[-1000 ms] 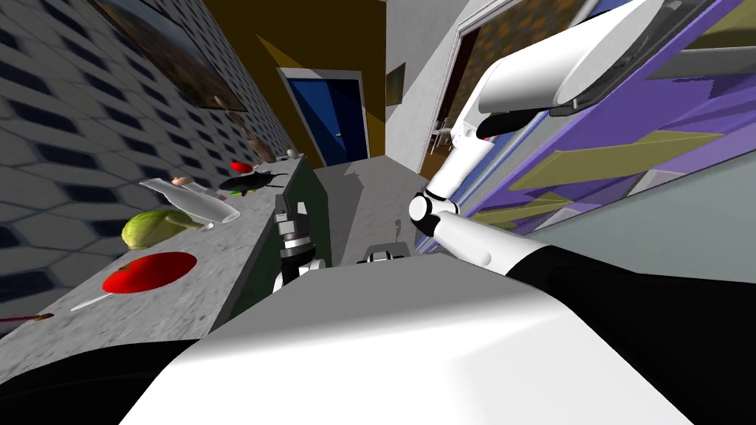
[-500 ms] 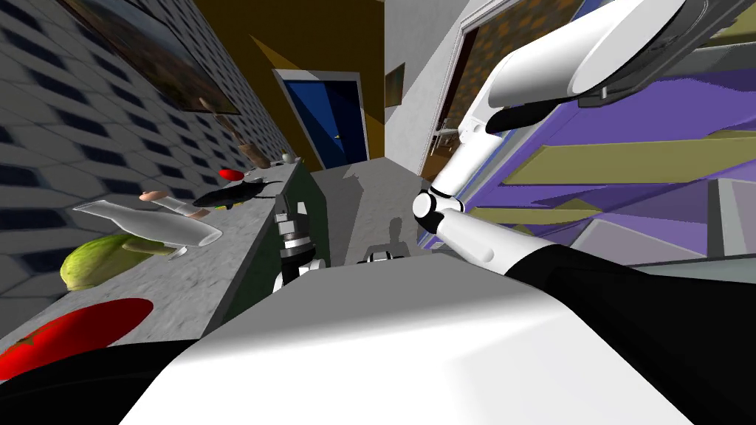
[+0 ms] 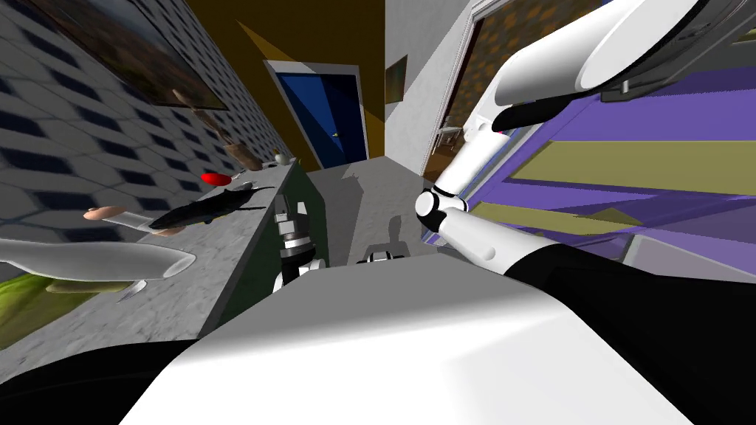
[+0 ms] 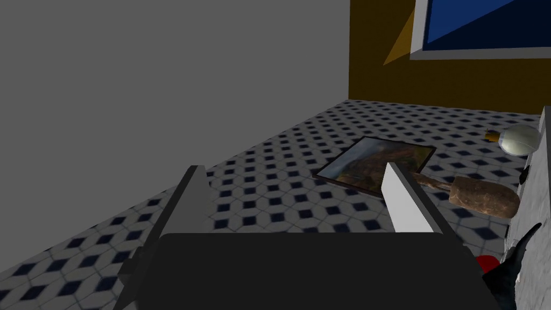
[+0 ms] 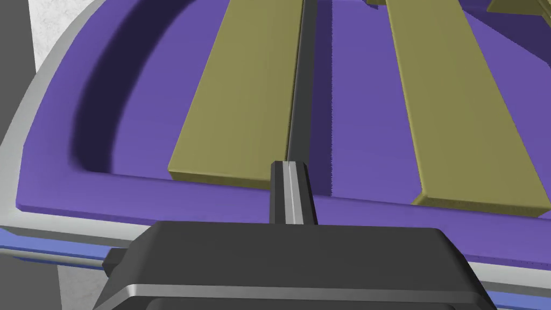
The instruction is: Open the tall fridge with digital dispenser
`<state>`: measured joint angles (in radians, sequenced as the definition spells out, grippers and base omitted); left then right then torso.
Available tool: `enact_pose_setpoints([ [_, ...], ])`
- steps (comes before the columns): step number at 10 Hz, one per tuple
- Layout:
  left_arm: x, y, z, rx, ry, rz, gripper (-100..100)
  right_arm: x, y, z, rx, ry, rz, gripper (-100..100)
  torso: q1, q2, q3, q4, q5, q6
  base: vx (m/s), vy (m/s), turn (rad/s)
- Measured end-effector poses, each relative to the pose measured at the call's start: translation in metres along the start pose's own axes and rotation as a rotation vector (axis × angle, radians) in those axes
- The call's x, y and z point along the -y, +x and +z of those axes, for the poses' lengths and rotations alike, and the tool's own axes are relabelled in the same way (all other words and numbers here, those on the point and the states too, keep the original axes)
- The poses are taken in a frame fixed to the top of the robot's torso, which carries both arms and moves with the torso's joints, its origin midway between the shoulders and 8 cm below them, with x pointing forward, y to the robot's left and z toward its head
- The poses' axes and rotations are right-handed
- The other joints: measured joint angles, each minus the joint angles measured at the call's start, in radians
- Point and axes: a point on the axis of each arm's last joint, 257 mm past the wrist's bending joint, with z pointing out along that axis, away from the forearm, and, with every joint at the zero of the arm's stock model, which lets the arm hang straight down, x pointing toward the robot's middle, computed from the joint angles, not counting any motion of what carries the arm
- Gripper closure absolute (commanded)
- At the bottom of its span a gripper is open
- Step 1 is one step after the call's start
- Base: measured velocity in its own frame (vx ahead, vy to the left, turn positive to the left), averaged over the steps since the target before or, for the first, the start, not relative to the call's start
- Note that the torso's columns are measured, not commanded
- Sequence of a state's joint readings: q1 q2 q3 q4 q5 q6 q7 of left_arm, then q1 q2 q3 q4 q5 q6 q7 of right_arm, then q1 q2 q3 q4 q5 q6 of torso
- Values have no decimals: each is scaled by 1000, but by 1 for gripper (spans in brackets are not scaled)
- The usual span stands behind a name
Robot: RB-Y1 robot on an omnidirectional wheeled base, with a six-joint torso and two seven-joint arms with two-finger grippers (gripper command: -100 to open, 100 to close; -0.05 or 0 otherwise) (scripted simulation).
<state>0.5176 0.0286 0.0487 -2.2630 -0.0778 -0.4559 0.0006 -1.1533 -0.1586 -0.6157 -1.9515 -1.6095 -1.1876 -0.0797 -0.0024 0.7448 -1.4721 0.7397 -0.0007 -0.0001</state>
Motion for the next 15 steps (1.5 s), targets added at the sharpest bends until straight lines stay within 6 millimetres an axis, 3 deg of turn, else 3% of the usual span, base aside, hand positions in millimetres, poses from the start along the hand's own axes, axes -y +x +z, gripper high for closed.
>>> enact_pose_setpoints([
  [3,0,0,0,0,0,0,0,-30,27,15,-112,-64,-75,-100,-1,-9,-5,-2,-1,0,173,-95,-167],
  [7,0,0,0,0,0,0,0,-66,80,36,-301,-153,-183,-100,4,-7,-4,-2,1,0,168,-76,-161],
  [10,0,0,0,0,0,0,0,-92,114,42,-424,-198,-245,-100,2,-8,-5,-2,1,0,185,-47,-241],
  [12,0,0,0,0,-1,0,0,-109,152,45,-552,-242,-306,-100,2,-13,-7,-3,0,0,281,-42,-162],
  [15,0,0,0,0,0,1,0,-120,193,39,-699,-282,-378,-100,0,-5,-2,-1,0,1,250,-81,-246],
])
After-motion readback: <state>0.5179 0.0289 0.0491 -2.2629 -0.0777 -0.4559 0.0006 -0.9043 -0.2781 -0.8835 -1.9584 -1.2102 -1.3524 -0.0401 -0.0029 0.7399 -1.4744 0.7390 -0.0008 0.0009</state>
